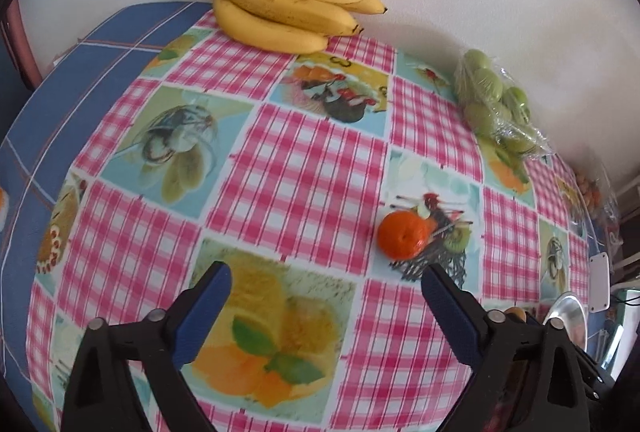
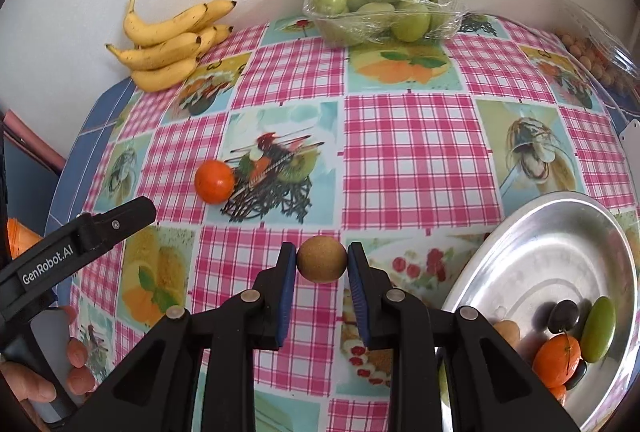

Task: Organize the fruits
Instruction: 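Grasp the brown round fruit with the right tool while the left tool grasps the tangerine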

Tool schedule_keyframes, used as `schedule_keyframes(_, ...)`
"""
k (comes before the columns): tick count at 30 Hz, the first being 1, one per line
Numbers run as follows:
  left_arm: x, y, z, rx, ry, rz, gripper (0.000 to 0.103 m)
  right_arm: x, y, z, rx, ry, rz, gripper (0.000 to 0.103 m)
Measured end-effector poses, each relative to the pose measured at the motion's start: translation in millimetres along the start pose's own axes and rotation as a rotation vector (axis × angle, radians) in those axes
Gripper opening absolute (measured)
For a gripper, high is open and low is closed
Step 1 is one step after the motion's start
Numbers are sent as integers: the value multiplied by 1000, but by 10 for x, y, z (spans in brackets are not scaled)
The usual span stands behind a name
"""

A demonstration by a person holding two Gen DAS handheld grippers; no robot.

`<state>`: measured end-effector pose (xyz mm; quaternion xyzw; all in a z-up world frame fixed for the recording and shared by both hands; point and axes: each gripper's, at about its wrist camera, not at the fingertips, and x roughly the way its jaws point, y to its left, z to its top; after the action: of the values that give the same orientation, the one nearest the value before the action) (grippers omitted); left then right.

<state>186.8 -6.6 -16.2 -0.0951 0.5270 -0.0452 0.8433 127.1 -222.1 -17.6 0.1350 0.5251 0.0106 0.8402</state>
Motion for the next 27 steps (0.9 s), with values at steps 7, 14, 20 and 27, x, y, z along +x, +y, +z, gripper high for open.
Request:
schedule_keyframes(7, 154, -167, 87, 25, -18, -76, 85, 29, -158, 104, 52, -12, 26, 27)
schedule_keyframes(14, 339, -338, 93, 59, -13, -104, 76, 96, -226, 140, 61, -13, 32, 27)
schedule_keyframes(20, 452, -400, 91, 72, -5, -112, 64, 160, -267, 133, 68, -1, 34, 27)
schedule_keyframes(27, 526, -406, 65, 66, 12, -131, 42, 177, -265, 139, 72, 2, 36, 27)
